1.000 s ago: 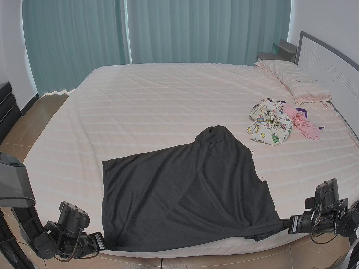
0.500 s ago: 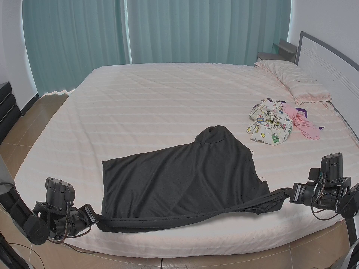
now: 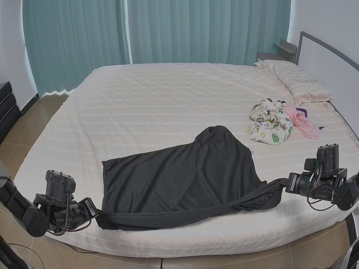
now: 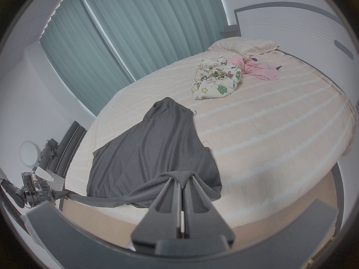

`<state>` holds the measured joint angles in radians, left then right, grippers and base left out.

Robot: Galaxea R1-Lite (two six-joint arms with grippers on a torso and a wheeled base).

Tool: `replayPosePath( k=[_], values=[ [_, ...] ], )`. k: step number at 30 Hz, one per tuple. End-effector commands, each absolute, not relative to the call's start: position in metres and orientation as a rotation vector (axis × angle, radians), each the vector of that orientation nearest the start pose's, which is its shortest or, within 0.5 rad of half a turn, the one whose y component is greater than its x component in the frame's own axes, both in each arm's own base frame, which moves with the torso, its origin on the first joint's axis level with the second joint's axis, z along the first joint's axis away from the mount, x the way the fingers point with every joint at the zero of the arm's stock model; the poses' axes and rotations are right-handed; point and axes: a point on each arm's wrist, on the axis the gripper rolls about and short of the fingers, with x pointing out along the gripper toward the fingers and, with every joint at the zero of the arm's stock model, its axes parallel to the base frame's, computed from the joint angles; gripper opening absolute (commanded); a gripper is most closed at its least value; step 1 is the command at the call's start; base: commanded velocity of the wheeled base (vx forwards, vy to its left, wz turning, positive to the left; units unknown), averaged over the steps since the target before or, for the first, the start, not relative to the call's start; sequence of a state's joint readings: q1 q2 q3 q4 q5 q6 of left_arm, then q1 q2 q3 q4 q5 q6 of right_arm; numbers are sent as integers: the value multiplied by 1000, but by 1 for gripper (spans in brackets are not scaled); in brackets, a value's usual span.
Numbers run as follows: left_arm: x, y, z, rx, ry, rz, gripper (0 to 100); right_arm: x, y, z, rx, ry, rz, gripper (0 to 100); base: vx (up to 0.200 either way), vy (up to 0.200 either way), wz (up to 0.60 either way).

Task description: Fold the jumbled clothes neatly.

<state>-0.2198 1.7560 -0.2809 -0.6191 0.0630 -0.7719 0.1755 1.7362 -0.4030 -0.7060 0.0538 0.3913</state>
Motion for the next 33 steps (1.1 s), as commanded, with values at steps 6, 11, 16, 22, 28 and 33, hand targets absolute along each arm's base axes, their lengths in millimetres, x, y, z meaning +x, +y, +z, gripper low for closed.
replayPosePath(
  k=[6,11,16,22,28,33],
  values=[
    [237,-40,43,-609,843,239,0,281,50,70,338,676,86,0,0,0,0],
    [250,-39,34,-592,844,283,0,299,52,67,336,668,80,0,0,0,0],
    [264,-41,31,-597,835,283,0,309,54,62,337,668,78,0,0,0,0],
    [275,-42,26,-598,835,287,0,316,55,57,338,669,78,0,0,0,0],
    [291,-39,12,-600,852,313,0,328,56,52,344,668,73,0,0,0,0],
    [306,-33,4,-613,840,337,0,341,58,48,392,656,42,0,0,0,0]
  ],
)
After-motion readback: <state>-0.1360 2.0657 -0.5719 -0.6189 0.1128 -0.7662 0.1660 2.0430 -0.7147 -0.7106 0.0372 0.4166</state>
